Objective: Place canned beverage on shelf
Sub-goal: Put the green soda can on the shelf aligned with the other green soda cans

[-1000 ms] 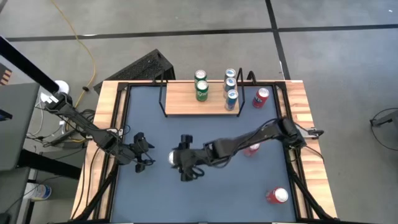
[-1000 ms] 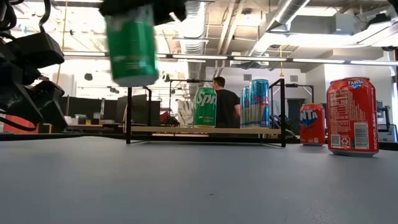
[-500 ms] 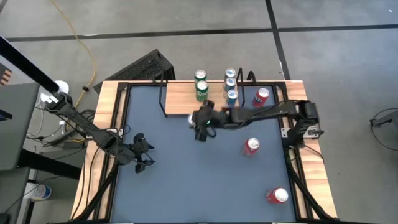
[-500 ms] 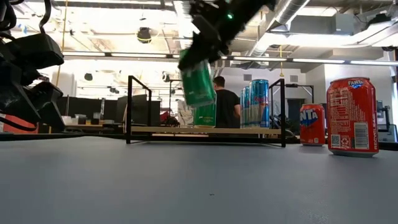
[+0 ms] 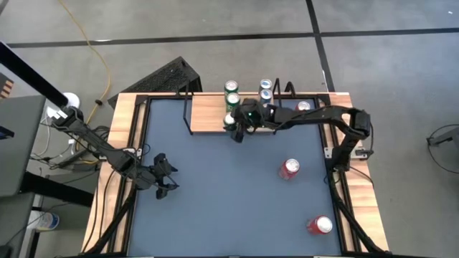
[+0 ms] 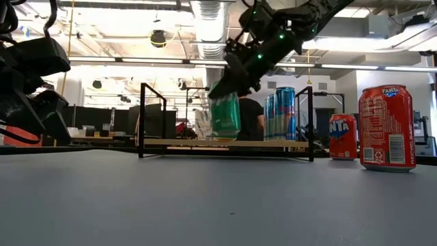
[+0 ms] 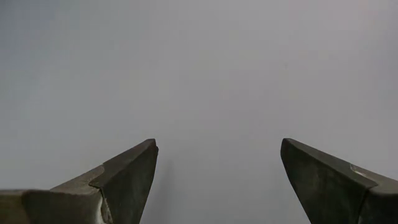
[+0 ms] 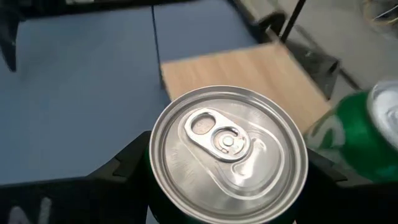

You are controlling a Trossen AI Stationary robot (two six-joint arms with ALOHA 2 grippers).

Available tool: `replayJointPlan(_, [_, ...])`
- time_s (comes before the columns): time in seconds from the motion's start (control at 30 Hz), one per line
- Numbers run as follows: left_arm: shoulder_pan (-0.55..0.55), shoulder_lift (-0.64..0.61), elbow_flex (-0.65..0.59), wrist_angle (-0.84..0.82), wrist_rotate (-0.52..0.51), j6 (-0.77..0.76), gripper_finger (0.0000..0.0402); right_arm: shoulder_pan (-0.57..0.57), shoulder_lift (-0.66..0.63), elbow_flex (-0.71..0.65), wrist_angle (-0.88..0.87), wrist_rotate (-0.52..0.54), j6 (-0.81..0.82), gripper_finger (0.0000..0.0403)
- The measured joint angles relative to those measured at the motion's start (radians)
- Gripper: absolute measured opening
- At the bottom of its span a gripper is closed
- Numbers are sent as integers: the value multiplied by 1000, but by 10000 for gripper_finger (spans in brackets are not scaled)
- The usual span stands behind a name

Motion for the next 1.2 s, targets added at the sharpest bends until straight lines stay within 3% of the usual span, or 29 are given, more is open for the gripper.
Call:
replayJointPlan(0.37, [0,0,0,-8,7,-30,330,-44,-3,-72,140,-29,0,262])
replayJointPlan(1.2, [0,0,0,-6,-26,-23,330,-91,-3,-76,88,-80,31,262])
